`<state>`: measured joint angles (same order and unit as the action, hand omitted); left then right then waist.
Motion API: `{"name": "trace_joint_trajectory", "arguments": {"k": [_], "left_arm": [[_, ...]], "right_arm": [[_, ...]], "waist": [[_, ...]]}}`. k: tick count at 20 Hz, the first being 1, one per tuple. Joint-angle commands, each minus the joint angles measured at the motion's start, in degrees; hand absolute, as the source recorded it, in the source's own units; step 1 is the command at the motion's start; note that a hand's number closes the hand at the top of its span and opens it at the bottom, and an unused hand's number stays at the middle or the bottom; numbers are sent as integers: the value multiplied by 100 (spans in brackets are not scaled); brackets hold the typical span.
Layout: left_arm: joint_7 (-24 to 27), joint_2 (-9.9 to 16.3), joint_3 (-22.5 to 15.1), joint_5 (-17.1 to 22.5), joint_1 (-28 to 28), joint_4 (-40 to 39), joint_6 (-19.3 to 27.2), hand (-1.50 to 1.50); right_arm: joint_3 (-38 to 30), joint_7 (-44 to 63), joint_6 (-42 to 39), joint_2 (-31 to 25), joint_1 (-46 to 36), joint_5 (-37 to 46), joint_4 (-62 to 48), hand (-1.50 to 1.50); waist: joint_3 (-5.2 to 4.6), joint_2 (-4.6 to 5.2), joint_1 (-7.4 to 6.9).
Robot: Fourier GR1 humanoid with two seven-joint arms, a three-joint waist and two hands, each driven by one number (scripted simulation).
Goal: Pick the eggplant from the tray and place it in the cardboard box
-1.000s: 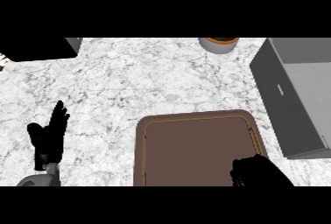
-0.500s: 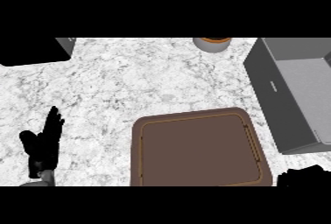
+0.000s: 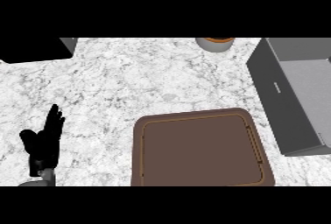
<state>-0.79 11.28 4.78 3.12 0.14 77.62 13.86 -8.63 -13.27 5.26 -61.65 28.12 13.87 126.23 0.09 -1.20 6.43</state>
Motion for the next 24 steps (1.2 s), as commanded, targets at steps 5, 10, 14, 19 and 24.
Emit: {"name": "trace_joint_trajectory", "arguments": {"k": [5,10,14,19,24], "left_arm": [[80,-99,-198,-117,-151,-112,-106,0],[-1,-108,-297,-196,-446,-199,-216,0],[191,-201,-283,-196,-595,-397,-242,0],[-359,-85,-296,-140,-769,-113,-372,0],[238,-333,-243,-355,-956,-922,-121,0]], "right_arm": [[-2331,-1570,-990,263,363,-1566,-1535,150],[-2418,-1541,-1733,-184,-733,-1889,-2873,150],[-1446,-2108,-1662,-154,-1619,-1397,-4082,150],[-442,-1850,-1414,110,-3138,-793,-4974,150],[167,-2081,-800,564,-4018,424,-5961,150]], "waist": [[-9,83,-414],[-9,133,-659],[-3,163,-785],[-1,174,-910],[-7,176,-801]]}}
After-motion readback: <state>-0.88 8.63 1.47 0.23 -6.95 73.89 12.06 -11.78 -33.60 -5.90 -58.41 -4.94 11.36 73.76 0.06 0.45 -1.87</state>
